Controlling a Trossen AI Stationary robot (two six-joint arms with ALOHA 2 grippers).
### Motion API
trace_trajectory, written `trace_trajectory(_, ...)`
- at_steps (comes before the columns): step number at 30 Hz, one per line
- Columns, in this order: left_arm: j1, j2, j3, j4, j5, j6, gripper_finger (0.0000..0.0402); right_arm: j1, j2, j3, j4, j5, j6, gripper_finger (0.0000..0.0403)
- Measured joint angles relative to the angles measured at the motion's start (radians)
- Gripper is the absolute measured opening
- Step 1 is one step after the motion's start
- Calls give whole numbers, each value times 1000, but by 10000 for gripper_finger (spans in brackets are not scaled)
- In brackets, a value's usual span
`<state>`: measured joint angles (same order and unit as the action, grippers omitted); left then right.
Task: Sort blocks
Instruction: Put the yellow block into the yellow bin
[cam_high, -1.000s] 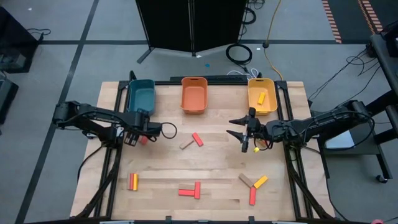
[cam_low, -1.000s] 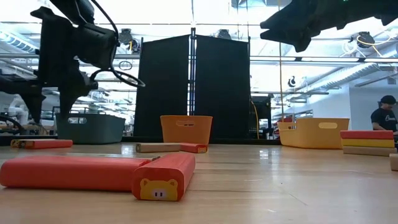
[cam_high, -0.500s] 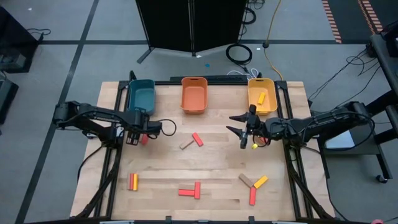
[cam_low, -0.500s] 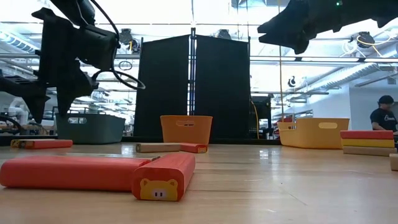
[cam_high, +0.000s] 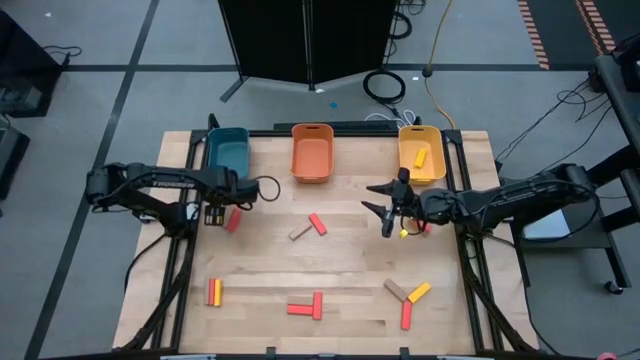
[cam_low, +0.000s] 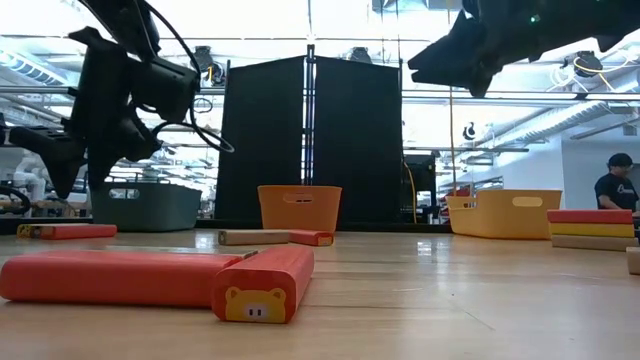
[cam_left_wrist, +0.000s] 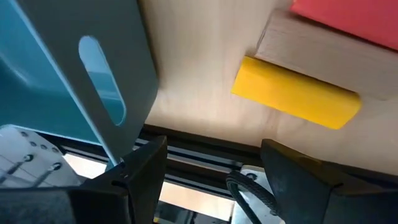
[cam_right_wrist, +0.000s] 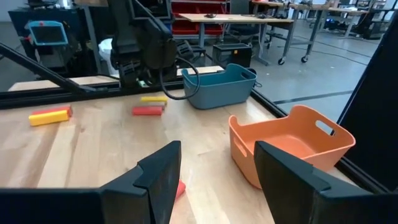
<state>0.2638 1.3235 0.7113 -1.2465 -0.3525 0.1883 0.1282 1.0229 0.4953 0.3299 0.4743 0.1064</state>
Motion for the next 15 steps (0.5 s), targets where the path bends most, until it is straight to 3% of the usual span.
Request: trace_trajectory(15,-9,-62,35,48,-19,-21,258,-104,0,0,13,2,-85,199)
